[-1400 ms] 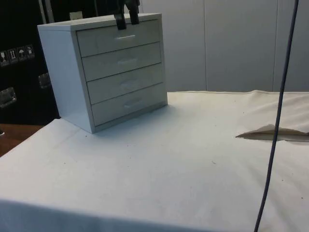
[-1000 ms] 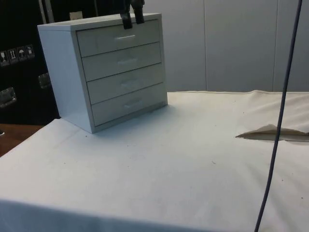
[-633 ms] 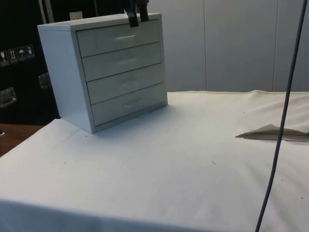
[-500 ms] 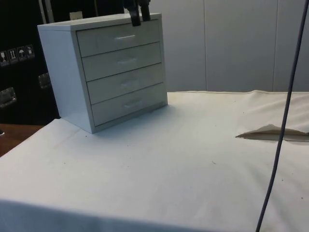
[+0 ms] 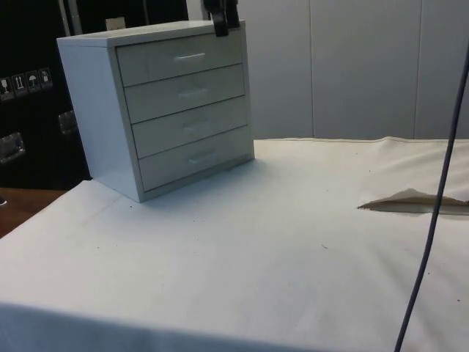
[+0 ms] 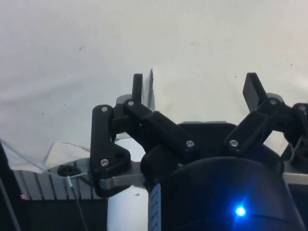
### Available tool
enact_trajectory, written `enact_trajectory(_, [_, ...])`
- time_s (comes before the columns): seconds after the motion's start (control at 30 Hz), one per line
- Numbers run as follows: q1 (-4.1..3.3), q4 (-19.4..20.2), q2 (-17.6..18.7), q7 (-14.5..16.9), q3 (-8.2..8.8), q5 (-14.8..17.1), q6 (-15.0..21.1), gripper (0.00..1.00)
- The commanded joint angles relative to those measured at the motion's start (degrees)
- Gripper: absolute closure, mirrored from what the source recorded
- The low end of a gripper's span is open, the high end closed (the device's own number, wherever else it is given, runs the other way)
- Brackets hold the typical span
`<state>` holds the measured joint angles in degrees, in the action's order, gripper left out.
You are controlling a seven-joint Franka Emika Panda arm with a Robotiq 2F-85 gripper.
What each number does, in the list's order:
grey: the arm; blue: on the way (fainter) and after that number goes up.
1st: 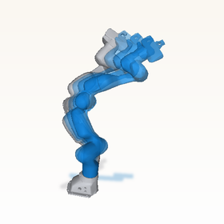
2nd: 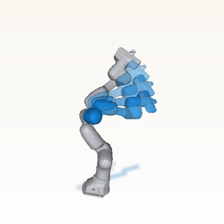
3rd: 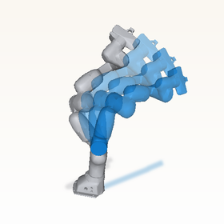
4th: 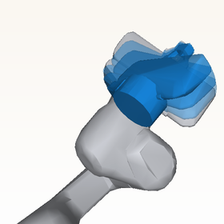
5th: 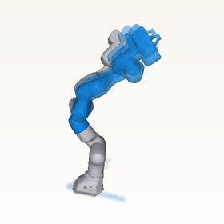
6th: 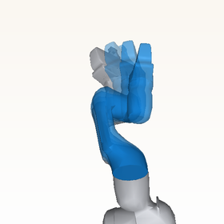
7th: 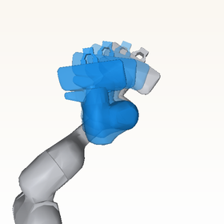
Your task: Open the drawer, then close it.
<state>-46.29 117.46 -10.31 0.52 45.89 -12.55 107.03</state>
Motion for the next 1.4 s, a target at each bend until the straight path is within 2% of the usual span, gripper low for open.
enact_trajectory(0.0, [0.23, 1.0, -1.3, -0.7, -0.4, -1.4, 1.0, 0.0])
enact_trajectory(0.03, [0.23, 1.3, -1.7, -0.8, -0.46, -1.7, 1.1, 0.0])
enact_trajectory(0.07, [0.0, 0.6, -0.8, -0.1, -0.06, -0.6, 0.1, 0.0])
enact_trajectory(0.1, [0.23, 1.5, -2.1, -0.9, -0.52, -2.0, 1.1, 0.0])
enact_trajectory(0.17, [0.29, 2.1, -2.8, -1.0, -0.57, -2.6, 1.2, 0.0])
enact_trajectory(0.37, [0.29, 4.1, -5.5, -1.2, -0.69, -4.9, 1.9, 0.0])
enact_trajectory(0.4, [0.0, 3.7, -5.1, -0.7, -0.29, -4.2, 1.1, 0.0])
enact_trajectory(0.43, [0.29, 4.3, -5.8, -1.1, -0.63, -5.2, 2.2, 0.0])
enact_trajectory(0.67, [0.17, 5.7, -7.4, -0.6, -0.46, -7.2, 4.5, 0.0])
enact_trajectory(0.7, [0.0, 5.2, -6.9, -0.5, -0.29, -6.4, 3.4, 0.0])
enact_trajectory(0.73, [0.17, 5.8, -7.5, -0.5, -0.46, -7.3, 4.8, 0.0])
enact_trajectory(1.0, [0.23, 6.3, -7.7, 1.8, -0.06, -7.6, 7.9, 0.0])
enact_trajectory(1.03, [0.06, 5.8, -7.1, 1.8, 0.06, -6.9, 6.9, 0.0])
enact_trajectory(1.07, [0.23, 6.4, -7.7, 2.2, 0.0, -7.6, 8.3, 0.0])
enact_trajectory(1.23, [0.17, 6.7, -7.6, 4.5, 0.46, -7.5, 10.1, 0.0])
enact_trajectory(1.33, [0.17, 6.9, -7.6, 5.7, 0.63, -7.5, 10.8, 0.0])
enact_trajectory(1.37, [0.06, 6.5, -7.1, 5.6, 0.69, -6.9, 10.1, 0.0])
